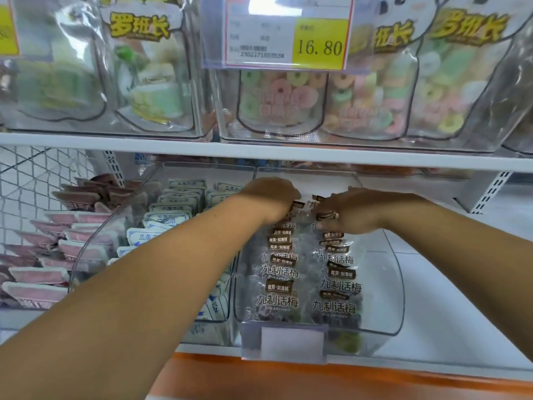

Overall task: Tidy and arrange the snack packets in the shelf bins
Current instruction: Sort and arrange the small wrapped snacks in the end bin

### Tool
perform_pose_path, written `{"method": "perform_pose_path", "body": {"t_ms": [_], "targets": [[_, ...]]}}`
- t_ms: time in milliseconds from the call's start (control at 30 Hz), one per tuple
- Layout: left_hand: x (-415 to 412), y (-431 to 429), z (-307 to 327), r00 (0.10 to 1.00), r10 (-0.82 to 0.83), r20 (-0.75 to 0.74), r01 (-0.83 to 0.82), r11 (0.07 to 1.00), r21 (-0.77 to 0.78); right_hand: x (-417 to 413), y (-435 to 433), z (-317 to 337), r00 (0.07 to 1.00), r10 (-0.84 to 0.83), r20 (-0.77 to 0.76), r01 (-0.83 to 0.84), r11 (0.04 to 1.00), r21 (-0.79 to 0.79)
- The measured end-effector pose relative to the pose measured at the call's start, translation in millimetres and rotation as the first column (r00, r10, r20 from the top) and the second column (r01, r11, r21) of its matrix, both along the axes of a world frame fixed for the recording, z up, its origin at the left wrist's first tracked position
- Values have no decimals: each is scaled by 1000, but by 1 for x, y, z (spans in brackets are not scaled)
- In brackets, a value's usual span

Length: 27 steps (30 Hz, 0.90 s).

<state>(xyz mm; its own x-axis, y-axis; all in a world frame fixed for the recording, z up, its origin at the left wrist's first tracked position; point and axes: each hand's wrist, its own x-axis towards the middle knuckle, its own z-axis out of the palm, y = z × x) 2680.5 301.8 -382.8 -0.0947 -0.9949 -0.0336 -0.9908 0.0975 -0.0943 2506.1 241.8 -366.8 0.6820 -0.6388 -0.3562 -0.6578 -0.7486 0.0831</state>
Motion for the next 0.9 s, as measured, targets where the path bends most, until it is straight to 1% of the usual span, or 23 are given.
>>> {"method": "perform_pose_path", "body": {"t_ms": [67,100,200,267,367,467,567,633,700,733,800,833,900], "targets": [[4,-12,-6,999,-11,31,13,997,-76,-1,-2,-3,995,34,-90,-35,999,-2],[7,-18,-10,1000,3,22,0,994,-109,-2,-3,-3,992,42,-116,-43,999,-11],[13,-25,-13,997,71,-36,-76,986,-148,-5,-5,-5,991,37,-127,-40,999,-28],[15,-25,-14,992,115,-45,-121,979,-164,-6,-4,-7,992,33,-125,-38,999,-38],[17,-22,-14,987,142,-80,-153,976,-154,-7,-2,-6,992,18,-129,-24,998,-53],[12,-12,-4,992,119,-35,-121,990,-74,-7,3,-3,992,16,-122,-23,998,-56],[7,14,14,995,69,-67,-62,993,98,-14,17,5,997,4,-82,-7,999,-45],[1,36,22,998,-1,-56,12,980,200,-20,34,9,995,-11,-95,6,998,-55],[-5,60,20,999,-44,16,38,962,271,-23,52,5,985,6,-171,-23,995,-99],[-7,69,15,993,-69,100,38,958,284,-22,59,0,977,15,-214,-44,991,-127],[-12,79,5,955,-115,272,43,966,256,-21,67,-10,964,4,-267,-54,982,-179],[-14,80,2,938,-123,324,47,971,235,-21,68,-14,962,-12,-274,-45,978,-202],[-16,79,-2,927,-100,362,22,977,213,-19,71,-16,960,-48,-276,-19,972,-235]]}}
